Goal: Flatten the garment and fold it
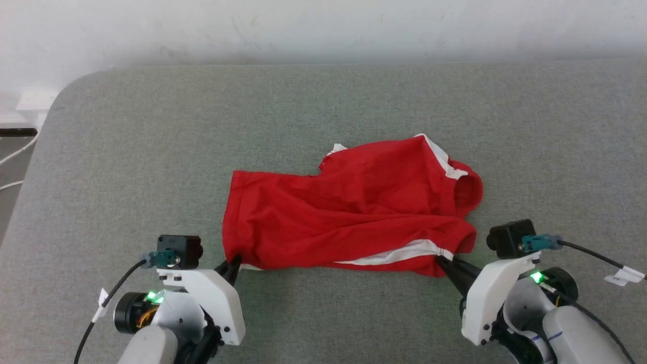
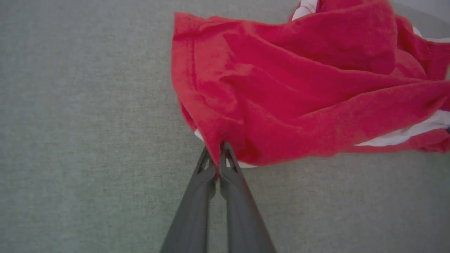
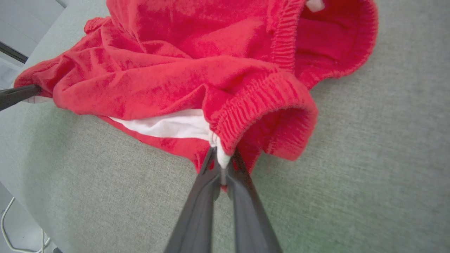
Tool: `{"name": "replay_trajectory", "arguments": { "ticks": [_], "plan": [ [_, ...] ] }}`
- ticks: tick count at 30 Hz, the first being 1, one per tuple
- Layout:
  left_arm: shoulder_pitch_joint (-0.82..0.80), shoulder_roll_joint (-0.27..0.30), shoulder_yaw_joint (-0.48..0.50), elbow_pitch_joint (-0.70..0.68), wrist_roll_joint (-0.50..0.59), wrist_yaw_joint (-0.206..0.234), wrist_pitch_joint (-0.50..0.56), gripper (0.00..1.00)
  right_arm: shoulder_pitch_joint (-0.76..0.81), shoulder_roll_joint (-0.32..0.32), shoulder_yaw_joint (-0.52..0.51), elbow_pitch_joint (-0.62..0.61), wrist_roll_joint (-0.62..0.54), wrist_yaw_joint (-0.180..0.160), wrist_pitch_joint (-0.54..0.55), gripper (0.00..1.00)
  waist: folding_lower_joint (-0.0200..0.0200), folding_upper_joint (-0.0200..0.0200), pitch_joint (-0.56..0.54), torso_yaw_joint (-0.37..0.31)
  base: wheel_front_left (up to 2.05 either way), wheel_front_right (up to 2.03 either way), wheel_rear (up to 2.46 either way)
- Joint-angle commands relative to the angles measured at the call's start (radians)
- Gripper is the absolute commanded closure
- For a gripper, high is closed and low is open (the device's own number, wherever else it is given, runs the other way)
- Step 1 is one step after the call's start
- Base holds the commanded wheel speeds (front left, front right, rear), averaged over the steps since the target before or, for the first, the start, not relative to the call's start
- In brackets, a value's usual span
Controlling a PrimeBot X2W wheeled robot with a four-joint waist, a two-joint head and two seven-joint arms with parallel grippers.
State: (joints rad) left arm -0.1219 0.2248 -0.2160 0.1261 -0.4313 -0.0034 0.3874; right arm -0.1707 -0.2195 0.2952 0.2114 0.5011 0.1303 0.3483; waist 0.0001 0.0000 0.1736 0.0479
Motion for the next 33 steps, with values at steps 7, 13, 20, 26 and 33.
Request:
{"name": "replay_trajectory", "arguments": {
  "ticks": [7,13,20,26,33],
  "plan": [
    [-0.034,0.012,0.036,-0.061,0.013,0.017,-0.092,1.00,-0.017,-0.049,-0.009,-0.103,0.015,0.000,-0.022,1.00,-0.0001,0.0000,-0.034,-0.007,0.00,0.00,0.00],
    [-0.137,0.049,0.074,-0.165,0.032,0.026,-0.119,1.00,-0.078,-0.091,-0.061,-0.275,-0.013,0.000,-0.005,1.00,-0.0001,0.0000,-0.079,-0.020,0.00,0.00,0.00],
    [-0.399,0.079,0.099,-0.182,0.044,0.018,-0.104,1.00,-0.293,-0.096,-0.135,-0.340,-0.013,0.000,0.061,1.00,-0.0001,0.0000,-0.087,-0.032,0.00,0.00,0.00],
    [-0.653,0.053,0.091,0.004,0.035,-0.004,-0.131,1.00,-0.527,-0.078,-0.167,-0.222,0.009,0.000,0.075,1.00,-0.0001,0.0000,-0.023,-0.033,0.00,0.00,0.00],
    [-0.927,0.032,0.100,0.306,0.066,0.011,-0.251,1.00,-0.798,-0.051,-0.168,-0.002,-0.006,0.000,-0.019,1.00,-0.0001,0.0000,0.129,-0.055,0.00,0.00,0.00]
  ]
}}
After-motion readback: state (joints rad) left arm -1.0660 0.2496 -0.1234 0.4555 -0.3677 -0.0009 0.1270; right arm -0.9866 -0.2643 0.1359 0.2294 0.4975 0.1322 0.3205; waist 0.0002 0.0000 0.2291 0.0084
